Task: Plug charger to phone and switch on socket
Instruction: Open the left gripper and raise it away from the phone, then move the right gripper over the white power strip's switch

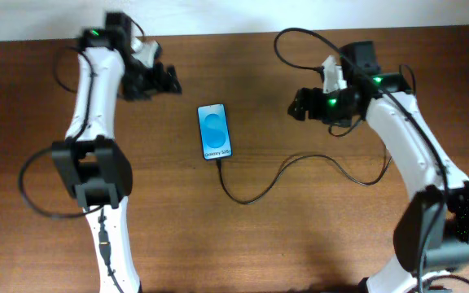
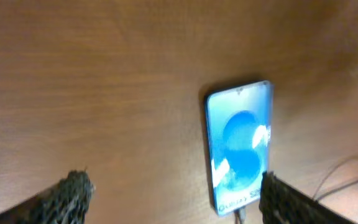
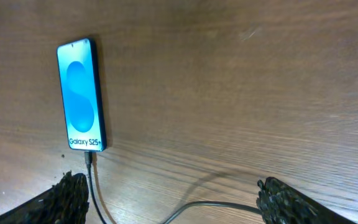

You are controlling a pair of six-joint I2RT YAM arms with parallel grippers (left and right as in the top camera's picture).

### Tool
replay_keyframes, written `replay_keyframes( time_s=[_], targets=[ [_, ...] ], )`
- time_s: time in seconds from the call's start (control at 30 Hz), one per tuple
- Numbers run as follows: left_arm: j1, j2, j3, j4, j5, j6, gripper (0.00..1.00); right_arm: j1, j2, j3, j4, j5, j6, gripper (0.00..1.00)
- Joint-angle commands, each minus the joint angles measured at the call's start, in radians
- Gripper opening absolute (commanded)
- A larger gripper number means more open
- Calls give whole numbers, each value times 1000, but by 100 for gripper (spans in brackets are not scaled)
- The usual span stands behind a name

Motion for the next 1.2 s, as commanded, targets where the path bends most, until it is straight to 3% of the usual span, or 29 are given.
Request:
replay_keyframes(
  time_s=[0.0, 0.13, 0.33, 0.43, 0.77, 1.17],
  targets=[
    [47, -18, 327, -143, -13, 52, 92, -61, -147, 18, 0, 38, -23, 89],
    [103, -18, 664, -298, -14, 54, 100, -291, -324, 18, 0, 61, -22, 90],
    [119, -17, 701, -301, -40, 54, 99, -649, -363, 17, 42, -18, -18, 95],
    [119, -17, 701, -301, -40, 54, 99, -731, -319, 17, 104, -33, -19, 97],
    [119, -17, 701, -301, -40, 54, 99, -738, 17, 17, 314, -2, -21, 100],
    [119, -17, 701, -301, -40, 54, 100, -620, 195, 16, 323, 304, 33, 100]
  ],
)
